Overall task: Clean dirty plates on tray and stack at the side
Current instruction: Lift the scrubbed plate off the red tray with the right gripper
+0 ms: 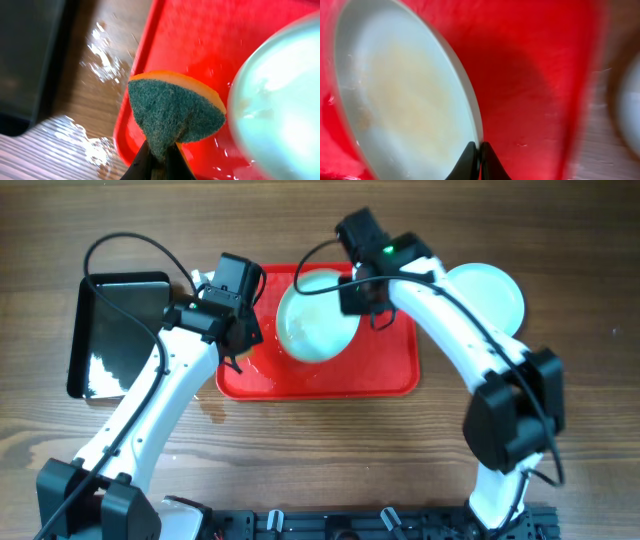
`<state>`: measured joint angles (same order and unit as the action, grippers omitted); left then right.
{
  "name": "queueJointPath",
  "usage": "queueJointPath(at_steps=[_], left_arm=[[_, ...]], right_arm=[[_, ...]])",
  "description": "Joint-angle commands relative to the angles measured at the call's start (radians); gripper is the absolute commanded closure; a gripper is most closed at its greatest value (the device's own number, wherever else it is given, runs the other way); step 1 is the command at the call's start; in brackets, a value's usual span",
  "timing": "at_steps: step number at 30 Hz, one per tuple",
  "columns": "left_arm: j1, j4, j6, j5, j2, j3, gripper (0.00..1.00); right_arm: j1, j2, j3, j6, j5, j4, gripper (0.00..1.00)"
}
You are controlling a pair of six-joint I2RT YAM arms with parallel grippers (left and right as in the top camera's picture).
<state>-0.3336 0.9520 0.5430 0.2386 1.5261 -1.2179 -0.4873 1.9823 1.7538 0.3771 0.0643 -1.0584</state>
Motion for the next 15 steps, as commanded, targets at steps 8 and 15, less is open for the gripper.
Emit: queueJointPath(at_steps=[8,15], left_arm=[[0.005,-0.003,-0.004,-0.078,0.008,0.063,0.94],[0.007,-0.003,-0.004,-0.093,0.008,0.063,0.96]], right_arm=[[-0.132,-0.103,0.093,-0.115,0.728,-0.116,0.96],[-0.291,-0.103,0.093,-0.116,1.074,-0.181,0.96]])
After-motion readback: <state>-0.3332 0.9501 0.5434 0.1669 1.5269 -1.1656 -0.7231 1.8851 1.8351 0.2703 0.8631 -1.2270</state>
